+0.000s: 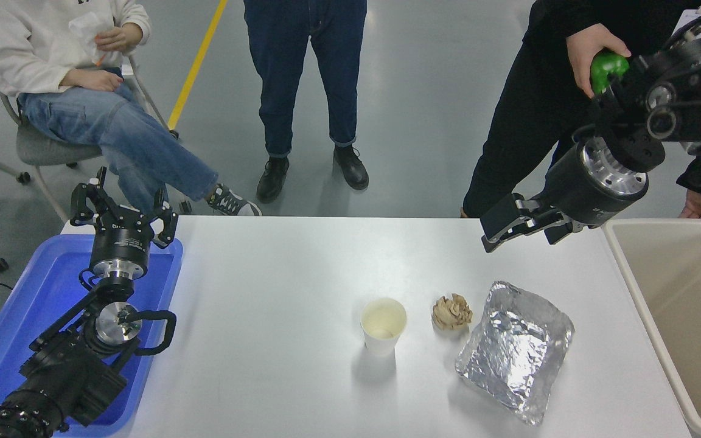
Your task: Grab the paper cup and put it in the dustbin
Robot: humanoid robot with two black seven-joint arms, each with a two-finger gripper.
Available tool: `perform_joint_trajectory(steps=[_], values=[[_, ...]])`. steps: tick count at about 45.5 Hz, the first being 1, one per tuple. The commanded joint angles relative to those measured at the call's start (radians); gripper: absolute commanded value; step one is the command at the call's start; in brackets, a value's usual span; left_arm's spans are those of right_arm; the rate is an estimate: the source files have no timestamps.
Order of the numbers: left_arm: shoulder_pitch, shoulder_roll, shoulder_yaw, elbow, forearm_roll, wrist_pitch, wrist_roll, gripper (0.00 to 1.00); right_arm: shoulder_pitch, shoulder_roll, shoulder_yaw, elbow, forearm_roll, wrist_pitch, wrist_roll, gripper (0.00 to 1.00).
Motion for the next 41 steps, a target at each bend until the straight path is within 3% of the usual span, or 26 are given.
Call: perform_joint_trajectory(steps=[1, 13, 25, 32, 41], values=[[0.000, 0.000, -0.001, 0.000, 0.000, 0.000, 0.000, 0.99, 0.157, 0.048, -0.098, 0.076, 0.114, 0.071, 0.001, 1.00], [0.000, 0.000, -0.001, 0.000, 0.000, 0.000, 0.000, 0.99, 0.226, 0.106, -0.102, 0.094, 0.210, 0.071, 0.001, 1.00], [0.000, 0.000, -0.001, 0.000, 0.000, 0.000, 0.000, 0.99, 0.167, 0.131, -0.104, 0.082, 0.166, 0.065, 0.002, 1.00], [0.000, 0.000, -0.001, 0.000, 0.000, 0.000, 0.000, 0.99, 0.070, 0.128, -0.087, 0.048, 0.080, -0.065, 0.001, 1.00], [0.000, 0.000, -0.001, 0.000, 0.000, 0.000, 0.000, 0.99, -0.134, 0.166, 0.016, -0.073, 0.076, -0.260, 0.001, 1.00]])
